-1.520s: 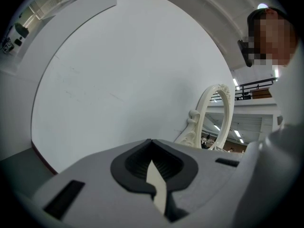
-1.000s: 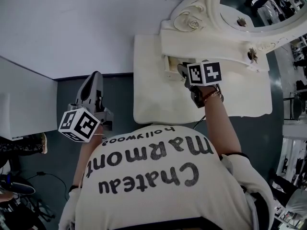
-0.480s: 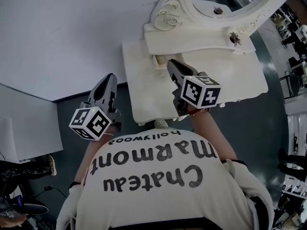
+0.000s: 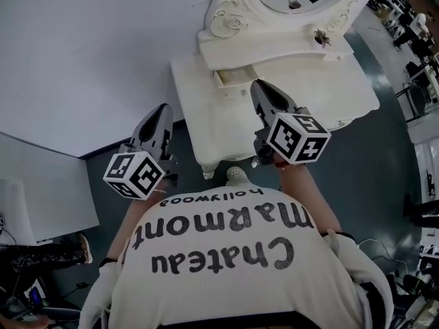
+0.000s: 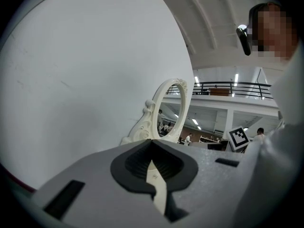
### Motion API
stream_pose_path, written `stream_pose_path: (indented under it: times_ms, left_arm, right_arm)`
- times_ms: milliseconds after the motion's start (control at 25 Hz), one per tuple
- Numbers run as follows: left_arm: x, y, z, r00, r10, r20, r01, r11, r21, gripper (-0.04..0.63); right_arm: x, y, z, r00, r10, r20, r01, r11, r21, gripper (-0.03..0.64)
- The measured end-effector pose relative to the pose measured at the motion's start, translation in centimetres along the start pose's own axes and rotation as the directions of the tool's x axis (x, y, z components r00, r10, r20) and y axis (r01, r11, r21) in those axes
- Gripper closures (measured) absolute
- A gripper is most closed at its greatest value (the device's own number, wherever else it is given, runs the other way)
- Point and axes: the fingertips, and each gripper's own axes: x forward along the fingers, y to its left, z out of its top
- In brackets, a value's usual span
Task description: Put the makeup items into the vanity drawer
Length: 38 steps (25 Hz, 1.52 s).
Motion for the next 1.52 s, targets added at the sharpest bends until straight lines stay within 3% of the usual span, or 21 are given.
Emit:
stream_pose_path:
  times_ms: [560,1520]
  left_arm:
    - [-2.2,-2.4,-1.3,0.999,-0.032,-0.005,0.032,0.999,0.005,0.588]
    - [2.6,-11.8,-4.4,1.000,-0.003,0.008,0.003,1.000,-0.012,0.588]
  right_arm:
    - [-5.3,-1.0,-0.8,0.997,-0.078,0.010,0.078,0.996,-0.031,0.574]
    - [-11.6,-10.1,-0.4,0.994,-0.072,-0.082,0.068,0.997,-0.042,0.574]
